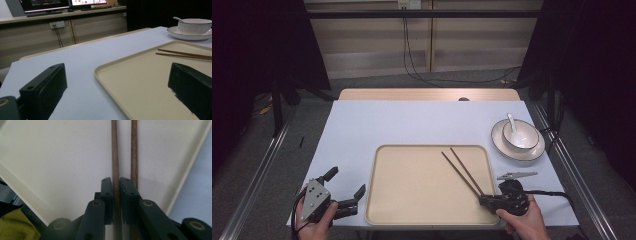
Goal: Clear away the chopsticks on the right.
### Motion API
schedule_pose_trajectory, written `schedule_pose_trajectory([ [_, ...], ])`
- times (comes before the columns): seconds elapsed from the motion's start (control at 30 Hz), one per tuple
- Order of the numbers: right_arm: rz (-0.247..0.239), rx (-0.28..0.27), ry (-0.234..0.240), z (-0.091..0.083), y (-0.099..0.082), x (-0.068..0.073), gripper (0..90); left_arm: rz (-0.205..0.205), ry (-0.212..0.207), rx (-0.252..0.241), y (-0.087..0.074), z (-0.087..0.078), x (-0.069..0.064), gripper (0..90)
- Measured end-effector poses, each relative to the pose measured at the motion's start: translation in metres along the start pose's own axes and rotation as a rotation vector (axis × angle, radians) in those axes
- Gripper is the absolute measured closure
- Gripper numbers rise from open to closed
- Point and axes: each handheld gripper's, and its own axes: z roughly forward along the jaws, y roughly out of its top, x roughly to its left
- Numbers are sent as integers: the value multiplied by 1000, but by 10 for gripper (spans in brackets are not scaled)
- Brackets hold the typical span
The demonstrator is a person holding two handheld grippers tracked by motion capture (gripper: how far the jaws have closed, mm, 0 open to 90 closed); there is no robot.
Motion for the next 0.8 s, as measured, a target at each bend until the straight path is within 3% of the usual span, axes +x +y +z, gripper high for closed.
schedule_pose_trajectory([
  [0.13, -5, -1, 4, -1, -1, 0, 767, -3, -1, 1, 0, 0, 0, 21],
  [0.23, -15, -14, 26, -2, -1, 1, 676, -7, -1, 1, 0, 0, 0, 21],
  [0.33, -51, -71, 67, -10, 1, 0, 600, 1, -4, 2, 0, -1, 1, 21],
  [0.47, -126, -164, 39, -27, 3, -7, 440, -19, -3, 2, -1, 0, 0, 21],
  [0.53, -190, -192, 35, -35, 5, -12, 332, -21, -4, 4, -1, 0, 0, 20],
  [0.57, -204, -192, 36, -38, 6, -16, 242, -23, -4, 5, -1, 0, 0, 20],
  [0.63, -228, -224, 23, -42, 4, -24, 174, -25, -9, 9, -1, 0, -1, 20],
  [0.67, -236, -230, 46, -46, 3, -29, 115, -26, -9, 8, -1, 0, -1, 19],
  [0.8, -223, -266, 47, -59, -3, -49, 87, -42, -10, 6, -1, -1, -1, 19],
])
